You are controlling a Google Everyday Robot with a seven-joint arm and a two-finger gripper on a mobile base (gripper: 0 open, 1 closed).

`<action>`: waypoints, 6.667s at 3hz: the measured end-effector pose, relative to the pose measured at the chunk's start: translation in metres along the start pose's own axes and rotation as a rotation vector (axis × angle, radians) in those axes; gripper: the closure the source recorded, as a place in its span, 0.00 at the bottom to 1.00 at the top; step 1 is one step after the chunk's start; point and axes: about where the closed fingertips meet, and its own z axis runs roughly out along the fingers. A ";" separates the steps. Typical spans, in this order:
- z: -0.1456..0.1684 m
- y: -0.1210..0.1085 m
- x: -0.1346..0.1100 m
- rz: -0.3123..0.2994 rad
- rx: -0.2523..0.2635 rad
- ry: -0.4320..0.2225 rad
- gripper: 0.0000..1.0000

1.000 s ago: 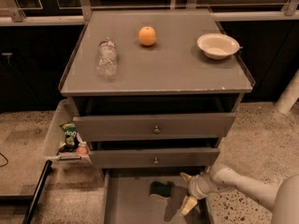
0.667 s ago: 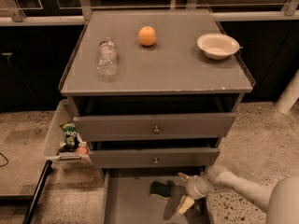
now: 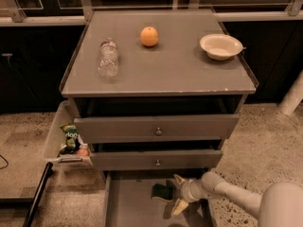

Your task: Pick sponge from bottom drawer and place on counter

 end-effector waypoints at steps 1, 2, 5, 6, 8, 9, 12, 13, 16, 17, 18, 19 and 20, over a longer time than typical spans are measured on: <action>0.019 -0.005 -0.002 -0.038 0.018 -0.003 0.00; 0.036 -0.006 -0.001 -0.058 0.011 -0.009 0.00; 0.079 -0.015 0.019 -0.031 -0.061 -0.032 0.00; 0.079 -0.015 0.019 -0.031 -0.060 -0.032 0.19; 0.079 -0.015 0.019 -0.031 -0.060 -0.032 0.65; 0.079 -0.015 0.019 -0.031 -0.060 -0.032 0.89; 0.075 -0.011 0.014 -0.050 -0.066 -0.034 1.00; 0.043 -0.001 -0.004 -0.115 -0.057 -0.064 1.00; -0.139 0.050 -0.062 -0.346 0.026 -0.172 1.00; -0.191 0.053 -0.090 -0.404 0.032 -0.165 1.00; -0.256 0.031 -0.124 -0.423 0.109 -0.125 1.00; -0.256 0.031 -0.124 -0.423 0.109 -0.125 1.00; -0.264 0.034 -0.140 -0.475 0.097 -0.111 1.00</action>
Offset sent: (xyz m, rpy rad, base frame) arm 0.0213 0.0287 -0.0393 -0.0039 -0.0612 0.0568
